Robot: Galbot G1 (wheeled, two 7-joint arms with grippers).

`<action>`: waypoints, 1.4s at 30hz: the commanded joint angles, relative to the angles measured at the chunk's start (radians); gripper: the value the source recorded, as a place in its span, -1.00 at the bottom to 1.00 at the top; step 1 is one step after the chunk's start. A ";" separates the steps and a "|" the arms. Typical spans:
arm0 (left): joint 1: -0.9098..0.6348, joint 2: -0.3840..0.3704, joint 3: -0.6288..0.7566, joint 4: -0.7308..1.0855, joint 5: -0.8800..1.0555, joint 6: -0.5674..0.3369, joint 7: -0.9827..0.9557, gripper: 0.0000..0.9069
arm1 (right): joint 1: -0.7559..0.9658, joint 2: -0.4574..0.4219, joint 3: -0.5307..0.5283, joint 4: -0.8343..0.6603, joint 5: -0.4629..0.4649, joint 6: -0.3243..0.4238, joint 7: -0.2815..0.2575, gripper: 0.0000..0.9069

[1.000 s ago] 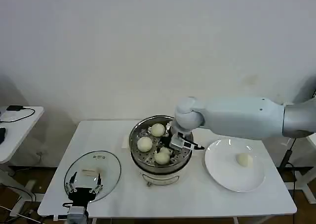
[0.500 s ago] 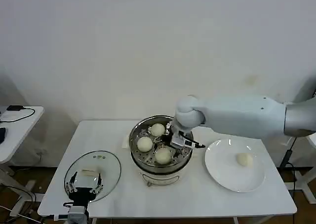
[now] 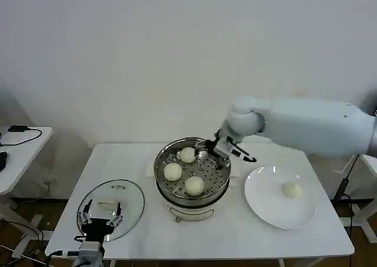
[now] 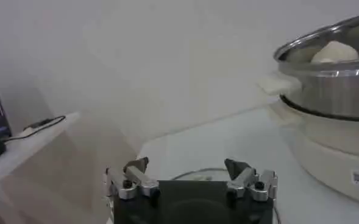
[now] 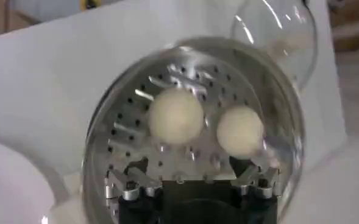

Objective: Take steamed baozi put them in steamer then cover it.

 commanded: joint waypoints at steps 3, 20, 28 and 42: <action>-0.021 0.033 0.004 0.005 0.085 -0.046 0.139 1.00 | -0.063 -0.372 0.050 0.028 0.030 -0.219 -0.021 1.00; -0.026 0.028 0.032 0.048 0.157 -0.113 0.158 1.00 | -0.445 -0.552 0.318 -0.145 -0.138 -0.226 -0.050 1.00; -0.009 0.033 0.015 0.047 0.158 -0.116 0.158 1.00 | -0.735 -0.495 0.578 -0.222 -0.166 -0.236 -0.037 1.00; 0.004 0.016 0.006 0.054 0.159 -0.117 0.155 1.00 | -0.803 -0.353 0.659 -0.408 -0.202 -0.224 -0.034 1.00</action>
